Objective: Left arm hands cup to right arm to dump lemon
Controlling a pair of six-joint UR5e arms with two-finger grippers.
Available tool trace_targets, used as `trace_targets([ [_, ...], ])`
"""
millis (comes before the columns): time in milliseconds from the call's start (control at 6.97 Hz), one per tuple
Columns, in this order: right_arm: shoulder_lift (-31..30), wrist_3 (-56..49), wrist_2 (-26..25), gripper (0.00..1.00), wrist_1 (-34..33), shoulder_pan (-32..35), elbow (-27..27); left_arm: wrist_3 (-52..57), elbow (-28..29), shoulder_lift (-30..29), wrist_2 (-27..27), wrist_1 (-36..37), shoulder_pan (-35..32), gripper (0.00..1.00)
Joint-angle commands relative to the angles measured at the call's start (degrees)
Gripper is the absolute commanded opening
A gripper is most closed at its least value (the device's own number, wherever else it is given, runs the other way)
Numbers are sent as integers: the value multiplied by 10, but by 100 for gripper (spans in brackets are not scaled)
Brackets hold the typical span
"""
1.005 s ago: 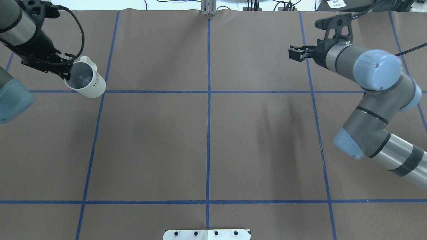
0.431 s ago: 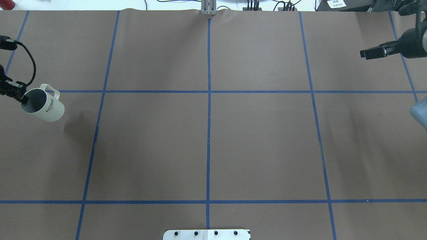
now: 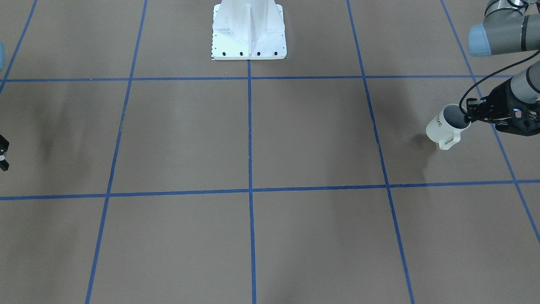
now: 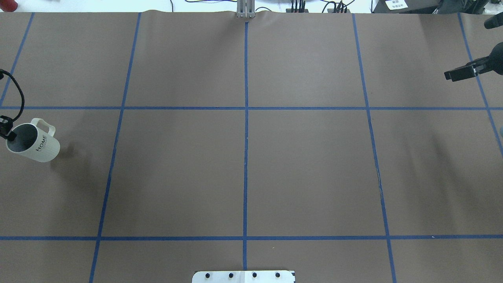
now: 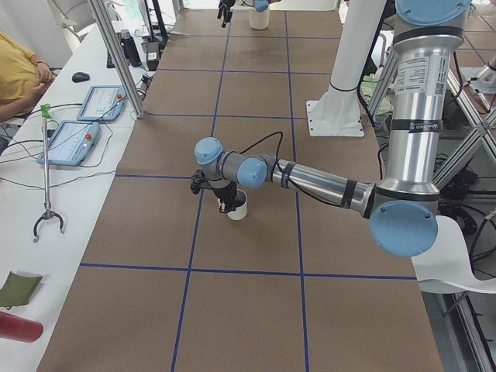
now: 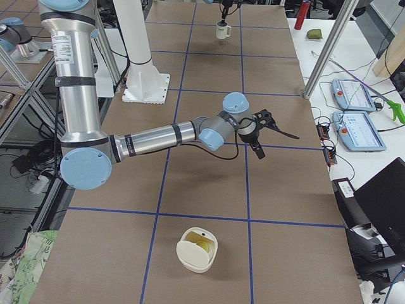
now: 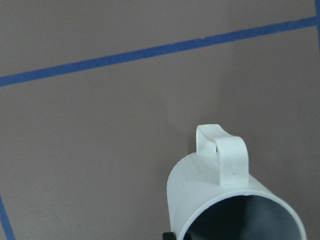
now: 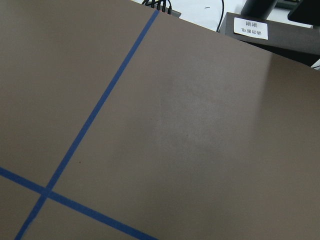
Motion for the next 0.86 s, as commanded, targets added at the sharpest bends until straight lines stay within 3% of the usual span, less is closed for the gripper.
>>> trace_targets([
  [0, -16, -4, 16, 100, -5, 0, 4, 1, 3, 1, 0, -1, 2, 0],
  [287, -17, -4, 16, 100, -7, 0, 2, 3, 9, -1, 0, -1, 5, 5],
  [574, -13, -4, 19, 100, -28, -2, 4, 3, 10, -7, 0, -1, 5, 75],
  [718, -10, -4, 43, 100, -32, -1, 5, 0, 9, -12, 0, -1, 5, 89],
])
